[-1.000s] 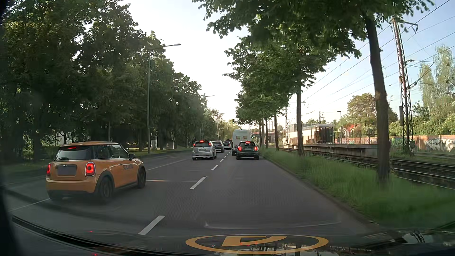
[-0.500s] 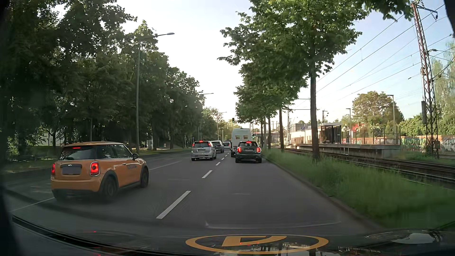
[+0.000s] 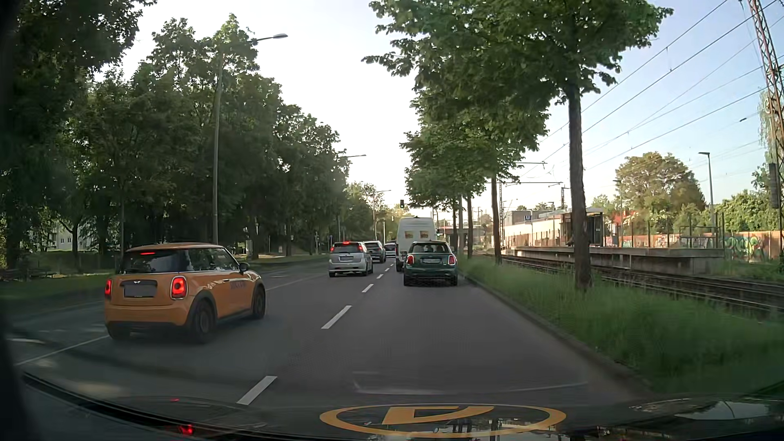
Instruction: Follow the waypoints while adhering to traffic rules and regulations
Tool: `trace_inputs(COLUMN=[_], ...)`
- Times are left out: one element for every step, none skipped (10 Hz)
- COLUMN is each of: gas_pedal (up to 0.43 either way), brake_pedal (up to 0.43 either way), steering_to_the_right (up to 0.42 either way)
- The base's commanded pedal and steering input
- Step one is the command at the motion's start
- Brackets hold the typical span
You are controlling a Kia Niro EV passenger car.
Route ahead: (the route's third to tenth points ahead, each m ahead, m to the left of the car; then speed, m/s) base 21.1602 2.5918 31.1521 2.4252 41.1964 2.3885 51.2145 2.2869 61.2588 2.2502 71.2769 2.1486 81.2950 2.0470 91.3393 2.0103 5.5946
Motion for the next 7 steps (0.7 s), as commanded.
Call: trace_inputs(gas_pedal=[0.0, 0.0, 0.0, 0.0, 0.0, 0.0, 0.0], brake_pedal=[0.201, 0.201, 0.195, 0.195, 0.195, 0.189, 0.189], steering_to_the_right=[-0.001, -0.001, -0.001, -0.001, -0.001, -0.001, -0.001])
